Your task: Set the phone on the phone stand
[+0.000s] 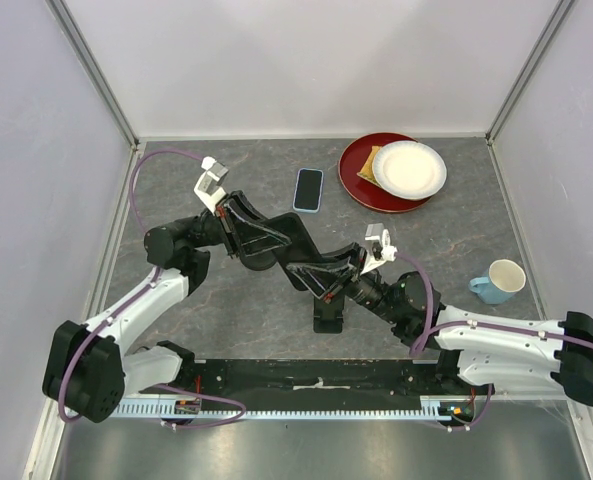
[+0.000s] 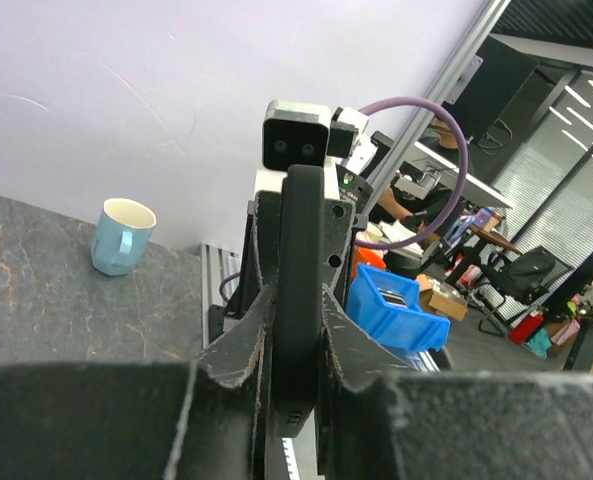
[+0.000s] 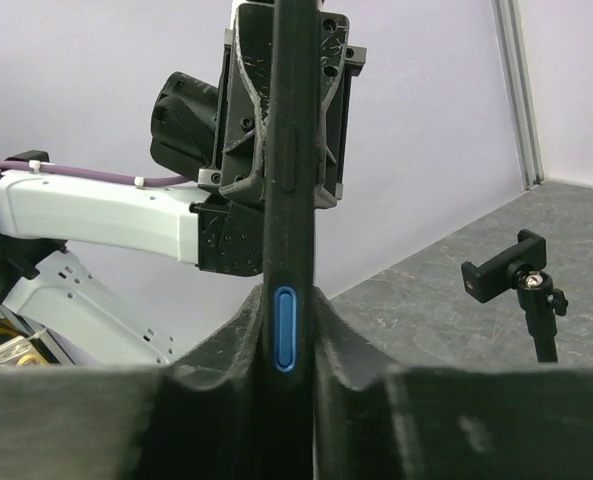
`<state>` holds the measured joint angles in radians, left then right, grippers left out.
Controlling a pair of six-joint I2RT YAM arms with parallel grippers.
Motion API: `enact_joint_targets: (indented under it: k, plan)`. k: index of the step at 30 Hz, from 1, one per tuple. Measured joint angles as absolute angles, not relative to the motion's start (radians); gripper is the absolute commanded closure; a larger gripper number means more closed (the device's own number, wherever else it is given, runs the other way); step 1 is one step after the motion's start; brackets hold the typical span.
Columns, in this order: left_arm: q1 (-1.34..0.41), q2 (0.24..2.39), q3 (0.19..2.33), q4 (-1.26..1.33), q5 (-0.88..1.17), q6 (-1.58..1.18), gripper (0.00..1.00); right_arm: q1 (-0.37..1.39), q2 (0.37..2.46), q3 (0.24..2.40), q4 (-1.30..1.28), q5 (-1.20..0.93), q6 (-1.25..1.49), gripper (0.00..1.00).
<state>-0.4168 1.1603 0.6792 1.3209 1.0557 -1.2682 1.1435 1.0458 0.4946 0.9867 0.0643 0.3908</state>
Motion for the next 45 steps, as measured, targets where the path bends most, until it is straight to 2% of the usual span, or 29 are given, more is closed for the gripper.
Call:
enact_joint_targets:
  k: [2,5,9,13,17,21,25,30,36,37,45]
  plan:
    - [-0.417,1.156,0.679,1.314,1.059,-1.267,0.98,1.144,1.034,0.504,0.951,0.054,0.390,0.42]
    - [-0.421,1.150,0.679,1.310,1.076,-1.267,0.98,1.142,1.006,0.524,0.818,0.061,0.384,0.32]
    - [-0.428,1.119,0.673,1.289,1.101,-1.218,0.98,1.143,0.945,0.542,0.652,0.085,0.392,0.27]
    - [-0.422,0.949,0.657,1.090,1.063,-0.957,0.98,1.147,0.875,0.549,0.525,0.107,0.398,0.25]
    - [-0.422,0.685,0.674,0.692,0.856,-0.614,0.98,1.145,0.801,0.555,0.376,0.183,0.396,0.25]
    - [-0.424,0.492,0.729,0.411,0.445,-0.345,0.98,1.140,0.801,0.566,0.236,0.280,0.398,0.26]
    - [-0.422,0.403,0.729,0.277,0.045,-0.179,0.98,1.142,0.939,0.667,0.139,0.357,0.414,0.27]
    - [-0.420,0.377,0.702,0.187,-0.290,-0.061,0.98,1.216,1.217,0.893,0.094,0.475,0.410,0.23]
    - [-0.415,0.374,0.677,0.149,-0.480,-0.002,0.98,1.358,1.570,1.225,-0.025,0.741,0.427,0.13]
    - [-0.415,0.373,0.677,0.149,-0.502,0.001,0.98,1.372,1.627,1.286,-0.065,0.796,0.450,0.08]
    - [-0.414,0.370,0.677,0.149,-0.616,-0.001,0.98,1.377,1.841,1.525,-0.239,1.005,0.577,0.02]
